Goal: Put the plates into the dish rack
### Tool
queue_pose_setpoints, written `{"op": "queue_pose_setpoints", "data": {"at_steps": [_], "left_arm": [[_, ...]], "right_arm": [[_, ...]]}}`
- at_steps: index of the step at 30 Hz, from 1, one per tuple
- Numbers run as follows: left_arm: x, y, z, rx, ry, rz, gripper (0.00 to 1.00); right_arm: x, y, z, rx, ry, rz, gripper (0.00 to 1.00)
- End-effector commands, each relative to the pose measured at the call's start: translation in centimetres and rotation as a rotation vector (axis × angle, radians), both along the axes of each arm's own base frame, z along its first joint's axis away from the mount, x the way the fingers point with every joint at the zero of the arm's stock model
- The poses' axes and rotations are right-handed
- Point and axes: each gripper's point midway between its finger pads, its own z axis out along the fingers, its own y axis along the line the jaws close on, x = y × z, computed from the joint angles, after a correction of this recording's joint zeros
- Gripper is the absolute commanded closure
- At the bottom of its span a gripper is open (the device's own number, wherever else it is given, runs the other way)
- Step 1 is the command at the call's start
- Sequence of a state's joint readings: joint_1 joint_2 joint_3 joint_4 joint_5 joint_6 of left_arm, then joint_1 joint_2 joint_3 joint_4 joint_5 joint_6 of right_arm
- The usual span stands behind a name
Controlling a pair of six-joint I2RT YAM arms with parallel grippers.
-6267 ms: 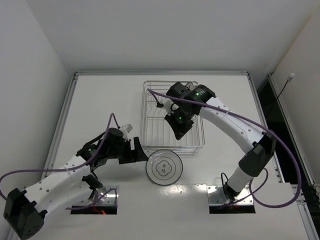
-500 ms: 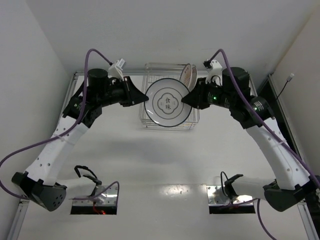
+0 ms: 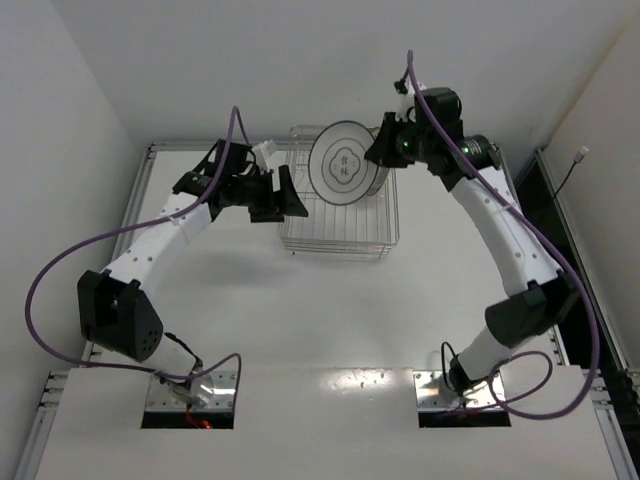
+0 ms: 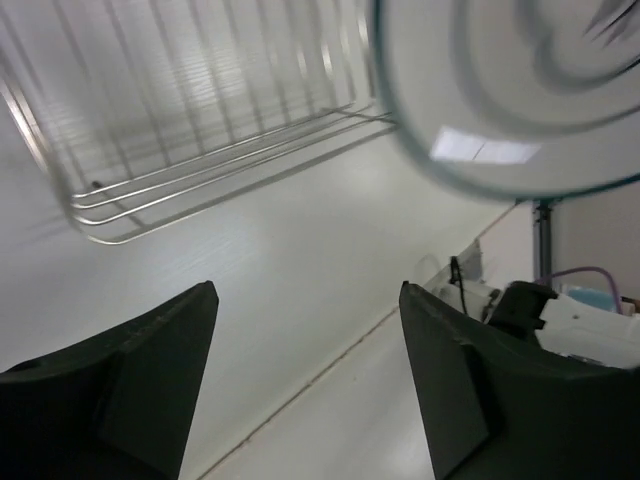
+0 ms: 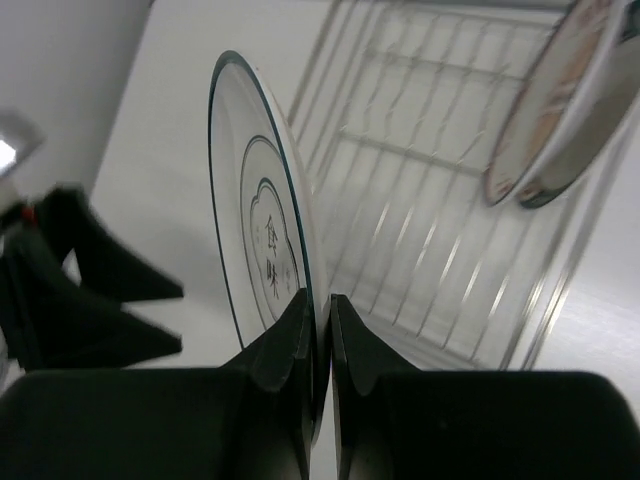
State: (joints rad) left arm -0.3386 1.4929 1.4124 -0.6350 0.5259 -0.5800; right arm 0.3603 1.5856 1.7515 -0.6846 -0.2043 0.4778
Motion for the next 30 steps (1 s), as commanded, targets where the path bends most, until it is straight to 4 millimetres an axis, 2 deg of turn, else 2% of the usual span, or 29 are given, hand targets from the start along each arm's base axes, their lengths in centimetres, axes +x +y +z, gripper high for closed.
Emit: {"op": "queue_pose_setpoints", "data": {"at_steps": [1,3,4,5,6,7,9,11,12,13,16,17,19,21,25,26,28,30], "left_arm": [[1.2,2.0,-0.4,0.071,-0.017,0.028,0.28],[2.0,2.9,-0.8,0.086,-0.004,0.062,0.28],[2.2,3.0,-1.3,0.096,0.004,0.069,0.27],[2.2,3.0,-1.3,0.101,-0.002,0.064,0.27],[2.6,3.6,-1.4,0.111,-0.004,0.084,0.27],[2.6,3.8,-1.9,0.126,-0.003,0.086,0.26],[2.8,4.1,-2.2,0.134,0.0,0.089,0.26],[2.8,4.4,-2.7,0.149,0.001,0.092,0.26],[2.7,4.4,-3.0,0.152,0.01,0.091,0.26],[3.0,4.9,-3.1,0.166,0.002,0.102,0.26],[3.0,5.3,-3.5,0.174,0.005,0.104,0.24],[3.0,5.3,-3.5,0.174,0.005,0.104,0.24],[3.1,5.8,-4.0,0.19,0.009,0.097,0.24],[3.1,6.1,-4.3,0.192,0.019,0.105,0.24],[3.1,6.5,-4.6,0.193,0.024,0.103,0.24],[3.0,6.5,-4.6,0.193,0.025,0.103,0.24],[2.9,6.5,-5.0,0.195,0.033,0.102,0.24],[3.1,6.8,-5.2,0.194,0.031,0.112,0.24]], "right_arm": [[5.6,-3.5,4.9,-0.062,-0.178,-0.234,1.0],[7.6,-4.7,4.4,-0.127,-0.167,-0.312,1.0],[9.5,-5.7,4.1,-0.188,-0.168,-0.38,1.0],[10.2,-5.7,4.0,-0.219,-0.175,-0.407,1.0],[11.1,-6.1,5.1,-0.22,-0.208,-0.45,1.0],[12.3,-6.6,3.3,-0.293,-0.195,-0.487,1.0],[13.3,-7.0,2.6,-0.328,-0.207,-0.549,1.0],[14.3,-6.9,0.8,-0.378,-0.193,-0.576,1.0],[14.5,-6.7,0.6,-0.393,-0.195,-0.59,1.0],[14.7,-7.7,0.5,-0.435,-0.201,-0.643,1.0],[15.3,-7.6,-0.2,-0.493,-0.226,-0.687,1.0],[15.4,-7.5,0.7,-0.502,-0.258,-0.697,1.0],[16.0,-7.4,-0.3,-0.556,-0.265,-0.713,1.0],[16.6,-7.0,-0.2,-0.581,-0.29,-0.717,1.0],[17.6,-6.2,-2.6,-0.629,-0.278,-0.711,1.0],[18.2,-5.7,-4.0,-0.636,-0.266,-0.695,1.0],[18.9,-5.6,-5.3,-0.636,-0.25,-0.672,1.0],[19.4,-4.6,-7.0,-0.612,-0.228,-0.628,1.0]]}}
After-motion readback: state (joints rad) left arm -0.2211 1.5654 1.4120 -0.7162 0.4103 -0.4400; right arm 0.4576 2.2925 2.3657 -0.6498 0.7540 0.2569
